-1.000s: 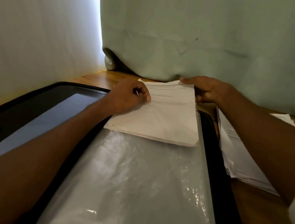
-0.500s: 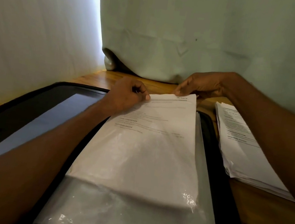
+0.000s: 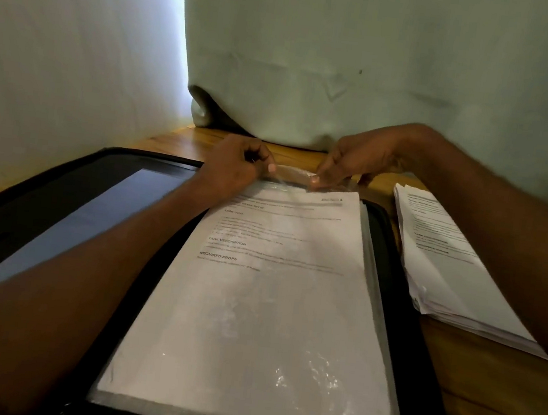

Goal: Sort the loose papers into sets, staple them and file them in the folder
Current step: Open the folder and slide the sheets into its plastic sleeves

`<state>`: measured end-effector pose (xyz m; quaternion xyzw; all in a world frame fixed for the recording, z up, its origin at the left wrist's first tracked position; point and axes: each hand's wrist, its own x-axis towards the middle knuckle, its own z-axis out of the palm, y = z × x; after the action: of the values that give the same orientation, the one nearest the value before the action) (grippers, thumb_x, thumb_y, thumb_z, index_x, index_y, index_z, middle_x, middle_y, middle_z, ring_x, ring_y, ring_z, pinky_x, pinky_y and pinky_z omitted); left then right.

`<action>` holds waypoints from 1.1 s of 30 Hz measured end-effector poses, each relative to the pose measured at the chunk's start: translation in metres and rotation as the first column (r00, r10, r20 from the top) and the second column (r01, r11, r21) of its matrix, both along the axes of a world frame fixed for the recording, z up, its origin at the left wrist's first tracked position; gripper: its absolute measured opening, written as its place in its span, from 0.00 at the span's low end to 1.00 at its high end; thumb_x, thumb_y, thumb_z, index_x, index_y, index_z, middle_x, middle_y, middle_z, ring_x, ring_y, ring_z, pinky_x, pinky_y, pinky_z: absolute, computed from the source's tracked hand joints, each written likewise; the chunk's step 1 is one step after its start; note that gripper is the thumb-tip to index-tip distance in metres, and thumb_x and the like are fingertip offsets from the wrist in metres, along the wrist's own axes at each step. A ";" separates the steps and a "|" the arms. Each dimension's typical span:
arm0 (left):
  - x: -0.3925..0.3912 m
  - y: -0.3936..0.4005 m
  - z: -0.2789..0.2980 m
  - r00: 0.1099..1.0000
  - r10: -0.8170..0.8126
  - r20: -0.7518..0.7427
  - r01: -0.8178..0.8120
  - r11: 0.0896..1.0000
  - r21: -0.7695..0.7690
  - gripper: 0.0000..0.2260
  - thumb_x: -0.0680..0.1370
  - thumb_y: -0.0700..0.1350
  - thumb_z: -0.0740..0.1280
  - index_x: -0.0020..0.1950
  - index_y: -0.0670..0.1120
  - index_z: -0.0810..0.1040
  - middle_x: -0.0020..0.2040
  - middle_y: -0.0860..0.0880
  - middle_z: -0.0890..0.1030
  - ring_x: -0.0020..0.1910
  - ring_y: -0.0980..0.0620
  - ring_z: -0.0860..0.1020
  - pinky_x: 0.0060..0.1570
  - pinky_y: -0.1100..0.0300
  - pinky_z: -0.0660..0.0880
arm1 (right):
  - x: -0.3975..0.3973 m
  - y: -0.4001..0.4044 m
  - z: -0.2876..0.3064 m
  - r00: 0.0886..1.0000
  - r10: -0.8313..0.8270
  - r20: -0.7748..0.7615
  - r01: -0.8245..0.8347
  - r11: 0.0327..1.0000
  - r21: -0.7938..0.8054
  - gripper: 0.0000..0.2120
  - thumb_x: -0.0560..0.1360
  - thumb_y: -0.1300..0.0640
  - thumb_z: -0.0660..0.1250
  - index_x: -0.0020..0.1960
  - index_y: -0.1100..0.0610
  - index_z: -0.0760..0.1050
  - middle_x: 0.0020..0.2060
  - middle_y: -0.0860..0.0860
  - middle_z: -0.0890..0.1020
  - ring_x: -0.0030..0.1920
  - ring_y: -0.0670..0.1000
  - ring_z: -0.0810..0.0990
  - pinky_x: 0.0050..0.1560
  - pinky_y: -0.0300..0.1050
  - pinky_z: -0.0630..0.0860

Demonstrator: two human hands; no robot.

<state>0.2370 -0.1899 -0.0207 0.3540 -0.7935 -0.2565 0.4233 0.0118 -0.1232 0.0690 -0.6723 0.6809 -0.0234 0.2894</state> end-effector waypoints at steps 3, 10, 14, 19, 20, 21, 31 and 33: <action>0.006 -0.005 -0.001 0.992 -0.002 -0.122 0.007 0.999 0.043 0.03 0.77 0.38 0.74 0.44 0.43 0.84 0.38 0.50 0.83 0.36 0.59 0.78 0.42 0.63 0.75 | 0.000 0.010 -0.008 0.966 -0.229 0.117 0.247 0.955 -0.166 0.21 0.75 0.42 0.75 0.60 0.56 0.81 0.50 0.53 0.82 0.45 0.52 0.79 0.41 0.44 0.79; 0.022 -0.005 0.000 0.938 0.108 -0.330 -0.020 0.966 0.258 0.04 0.78 0.39 0.74 0.45 0.40 0.83 0.35 0.49 0.81 0.34 0.54 0.77 0.36 0.60 0.74 | 0.013 0.065 -0.024 0.651 -0.468 0.598 0.528 0.845 0.087 0.11 0.76 0.57 0.75 0.54 0.58 0.77 0.35 0.54 0.82 0.29 0.49 0.82 0.32 0.42 0.78; 0.028 0.024 0.016 0.987 0.141 -0.073 -0.125 0.975 0.183 0.12 0.80 0.43 0.73 0.61 0.38 0.81 0.48 0.42 0.81 0.45 0.47 0.79 0.47 0.55 0.75 | 0.039 0.083 -0.019 0.463 -0.425 0.778 0.576 0.812 0.100 0.09 0.77 0.70 0.67 0.55 0.62 0.76 0.43 0.57 0.82 0.37 0.51 0.82 0.37 0.45 0.84; 0.081 0.117 0.071 0.994 -0.083 -0.071 0.091 0.990 0.111 0.31 0.76 0.71 0.64 0.70 0.51 0.77 0.63 0.52 0.82 0.60 0.58 0.80 0.62 0.58 0.76 | 0.084 0.068 0.035 0.332 -0.269 0.904 0.636 0.772 -0.004 0.07 0.74 0.73 0.60 0.48 0.64 0.71 0.38 0.59 0.76 0.25 0.54 0.81 0.26 0.44 0.80; 0.096 0.141 0.076 0.972 -0.161 -0.171 0.187 0.971 0.146 0.39 0.71 0.78 0.62 0.70 0.52 0.76 0.66 0.53 0.81 0.64 0.57 0.79 0.65 0.54 0.76 | 0.098 0.063 0.046 0.329 -0.246 0.912 0.630 0.777 -0.018 0.06 0.75 0.73 0.59 0.48 0.65 0.70 0.40 0.61 0.77 0.26 0.55 0.82 0.27 0.45 0.80; 0.112 0.163 0.078 0.949 -0.189 -0.254 0.238 0.955 0.177 0.46 0.64 0.82 0.63 0.70 0.51 0.76 0.68 0.51 0.80 0.67 0.54 0.78 0.66 0.52 0.76 | 0.115 0.057 0.055 0.330 -0.226 0.916 0.621 0.783 -0.031 0.06 0.75 0.73 0.58 0.49 0.65 0.70 0.43 0.63 0.78 0.29 0.57 0.84 0.28 0.46 0.81; 0.207 0.233 0.005 0.746 0.470 -0.472 -0.408 0.883 0.233 0.24 0.77 0.43 0.75 0.71 0.50 0.72 0.61 0.54 0.82 0.59 0.54 0.82 0.60 0.48 0.81 | 0.266 0.044 0.038 0.400 -0.021 0.916 0.441 0.881 -0.173 0.13 0.83 0.59 0.61 0.67 0.57 0.71 0.56 0.60 0.79 0.46 0.59 0.84 0.38 0.49 0.83; 0.218 0.223 -0.009 0.674 0.604 -0.426 -0.526 0.797 0.297 0.25 0.76 0.39 0.75 0.70 0.46 0.69 0.62 0.48 0.80 0.61 0.48 0.81 0.61 0.48 0.79 | 0.274 0.056 0.011 0.602 0.022 0.798 0.384 0.869 -0.313 0.07 0.80 0.57 0.64 0.57 0.53 0.75 0.51 0.56 0.81 0.43 0.55 0.84 0.37 0.46 0.80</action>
<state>0.4554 0.0334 -0.0297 0.5338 -0.4848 -0.2541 0.6445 0.2861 -0.0675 0.0799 -0.5671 0.5277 -0.5012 0.3857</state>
